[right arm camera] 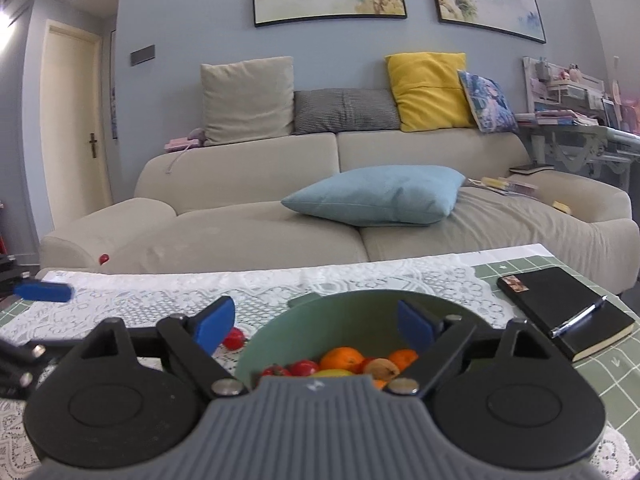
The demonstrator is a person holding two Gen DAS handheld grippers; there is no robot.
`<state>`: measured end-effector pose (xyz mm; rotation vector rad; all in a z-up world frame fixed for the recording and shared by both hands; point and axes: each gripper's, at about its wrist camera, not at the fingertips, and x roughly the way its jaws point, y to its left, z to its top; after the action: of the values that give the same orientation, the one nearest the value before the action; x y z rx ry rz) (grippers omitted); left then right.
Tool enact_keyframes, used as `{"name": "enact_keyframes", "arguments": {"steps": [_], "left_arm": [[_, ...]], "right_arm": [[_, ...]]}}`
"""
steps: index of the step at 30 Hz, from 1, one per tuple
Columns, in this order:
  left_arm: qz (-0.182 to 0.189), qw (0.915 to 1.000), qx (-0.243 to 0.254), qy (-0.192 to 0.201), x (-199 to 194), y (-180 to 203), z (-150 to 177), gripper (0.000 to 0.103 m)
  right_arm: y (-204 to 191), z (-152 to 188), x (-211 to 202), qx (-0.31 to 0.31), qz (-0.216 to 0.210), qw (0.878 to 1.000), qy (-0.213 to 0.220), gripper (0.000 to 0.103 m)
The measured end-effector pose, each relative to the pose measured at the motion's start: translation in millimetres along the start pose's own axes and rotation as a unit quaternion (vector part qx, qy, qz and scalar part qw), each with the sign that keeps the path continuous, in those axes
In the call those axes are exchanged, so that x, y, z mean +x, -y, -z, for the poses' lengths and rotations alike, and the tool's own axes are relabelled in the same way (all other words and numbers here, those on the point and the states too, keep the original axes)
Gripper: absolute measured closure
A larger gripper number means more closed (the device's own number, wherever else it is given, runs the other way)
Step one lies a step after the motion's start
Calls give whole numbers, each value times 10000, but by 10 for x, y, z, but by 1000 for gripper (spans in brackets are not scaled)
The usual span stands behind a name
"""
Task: Organize fruits
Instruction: 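Move both grippers to the last tomato and brown fruit on the table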
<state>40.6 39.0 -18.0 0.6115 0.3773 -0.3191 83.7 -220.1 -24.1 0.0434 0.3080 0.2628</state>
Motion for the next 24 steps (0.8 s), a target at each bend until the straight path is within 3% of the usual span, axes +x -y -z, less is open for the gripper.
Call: {"name": "enact_keyframes", "arguments": {"steps": [7,13,20,24], "left_arm": [[-763,9957,471,-232,-411,-150,670,30],[-1393,9890,327,-364,-688,-343,1088,26],[-1981,9777,582,-383,-837,-459,1339,25],[-2086,9749,590,-516,-808,-529,1420,24]], "right_arm": [[-143,43,3,113,-205,9997,-34,18],[-346,67,0,-81,-188,9998,-7,18],[-617,126,14,-375,-218,9991,-30,18],[-741,179,25,-490,-279,9984,-70,18]]}}
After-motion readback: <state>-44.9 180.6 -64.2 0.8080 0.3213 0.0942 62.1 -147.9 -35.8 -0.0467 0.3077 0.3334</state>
